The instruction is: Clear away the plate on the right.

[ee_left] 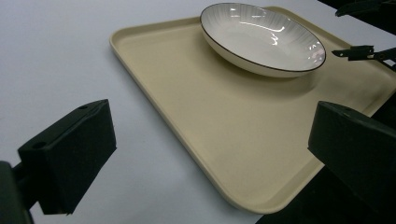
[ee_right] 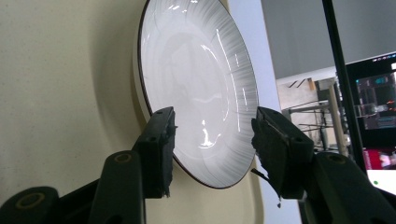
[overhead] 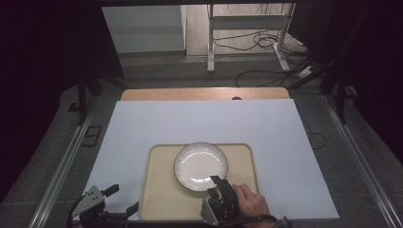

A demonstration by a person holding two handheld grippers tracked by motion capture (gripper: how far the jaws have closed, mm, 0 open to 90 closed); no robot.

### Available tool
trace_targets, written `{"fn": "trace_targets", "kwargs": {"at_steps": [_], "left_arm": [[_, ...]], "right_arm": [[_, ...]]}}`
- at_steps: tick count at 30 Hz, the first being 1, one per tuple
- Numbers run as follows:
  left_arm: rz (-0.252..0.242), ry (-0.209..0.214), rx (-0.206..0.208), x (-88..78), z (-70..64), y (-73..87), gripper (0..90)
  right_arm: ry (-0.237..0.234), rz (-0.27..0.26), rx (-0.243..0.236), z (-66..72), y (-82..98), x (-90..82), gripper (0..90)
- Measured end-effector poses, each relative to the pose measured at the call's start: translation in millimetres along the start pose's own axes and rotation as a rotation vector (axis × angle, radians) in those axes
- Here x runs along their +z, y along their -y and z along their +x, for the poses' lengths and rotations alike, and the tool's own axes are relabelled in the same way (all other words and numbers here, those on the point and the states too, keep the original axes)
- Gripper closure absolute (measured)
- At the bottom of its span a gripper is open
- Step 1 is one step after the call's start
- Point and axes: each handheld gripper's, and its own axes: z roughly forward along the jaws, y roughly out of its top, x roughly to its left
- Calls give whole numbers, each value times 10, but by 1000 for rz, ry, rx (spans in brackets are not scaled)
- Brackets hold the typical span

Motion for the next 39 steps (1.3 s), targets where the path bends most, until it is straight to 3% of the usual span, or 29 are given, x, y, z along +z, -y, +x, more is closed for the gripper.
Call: {"fn": "trace_targets", "kwargs": {"at_steps": [9, 10, 20, 39], "left_arm": [[0, -1, 1, -1, -1, 0, 6], [0, -1, 2, -1, -2, 0, 6], [-4, -2, 12, -4, -13, -1, 6], [-4, 1, 21, -6, -18, -1, 6]], "right_arm": [[-14, -32, 80, -58, 38, -3, 449], [-28, -24, 69, -75, 39, -10, 447], [-46, -41, 130, -146, 79, -36, 416], [-83, -65, 278, -264, 254, -87, 381]]}}
